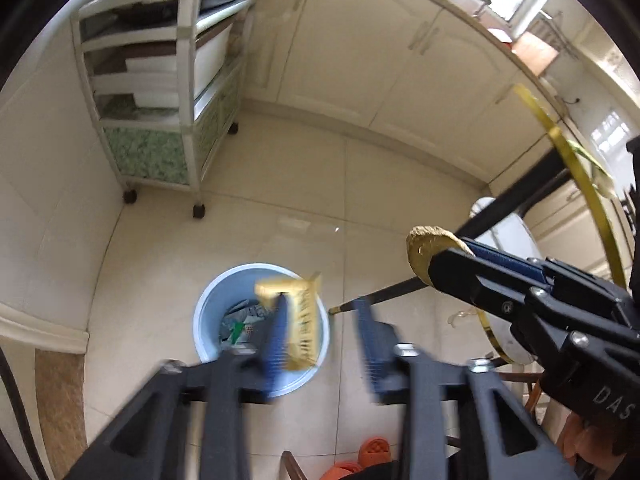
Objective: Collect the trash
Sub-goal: 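Carry the ginger and yellow bag to the blue bin and open both grippers, then move both grippers back to the table toward the bun and green packet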
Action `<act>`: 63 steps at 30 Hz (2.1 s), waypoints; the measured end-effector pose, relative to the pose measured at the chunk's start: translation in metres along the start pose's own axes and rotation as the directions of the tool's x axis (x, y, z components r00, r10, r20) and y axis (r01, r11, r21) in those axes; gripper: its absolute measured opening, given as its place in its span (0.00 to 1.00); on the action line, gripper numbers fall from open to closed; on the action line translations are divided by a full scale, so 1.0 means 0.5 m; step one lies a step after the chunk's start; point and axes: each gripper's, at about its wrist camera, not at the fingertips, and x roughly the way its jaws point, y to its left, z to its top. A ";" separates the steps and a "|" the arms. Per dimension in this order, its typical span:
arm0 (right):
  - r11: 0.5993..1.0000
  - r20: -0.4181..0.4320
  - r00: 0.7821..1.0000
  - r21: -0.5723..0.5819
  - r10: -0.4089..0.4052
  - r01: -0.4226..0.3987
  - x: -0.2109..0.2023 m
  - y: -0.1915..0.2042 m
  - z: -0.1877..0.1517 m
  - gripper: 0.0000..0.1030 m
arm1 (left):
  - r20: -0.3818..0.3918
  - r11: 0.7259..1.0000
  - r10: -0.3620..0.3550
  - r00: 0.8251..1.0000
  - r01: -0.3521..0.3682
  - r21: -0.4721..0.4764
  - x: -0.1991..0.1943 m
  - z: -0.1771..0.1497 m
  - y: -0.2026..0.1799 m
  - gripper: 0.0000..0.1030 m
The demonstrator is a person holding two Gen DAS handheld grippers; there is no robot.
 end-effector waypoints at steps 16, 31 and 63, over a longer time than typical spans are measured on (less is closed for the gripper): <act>0.998 0.045 0.997 -0.011 0.056 -0.055 -0.002 0.051 0.027 0.54 | 0.102 0.987 0.133 0.986 -0.123 -0.102 -0.095 -0.029 0.040 0.54; 0.992 0.304 0.945 0.011 -0.124 0.127 -0.397 -0.071 0.038 0.75 | 0.320 0.985 -0.012 0.947 -0.043 0.164 -0.291 -0.032 -0.276 0.84; 0.959 0.147 0.958 0.176 -0.247 0.220 -0.428 -0.540 0.020 0.39 | 0.151 0.889 -0.074 0.986 -0.004 0.458 -0.055 0.197 -0.735 0.92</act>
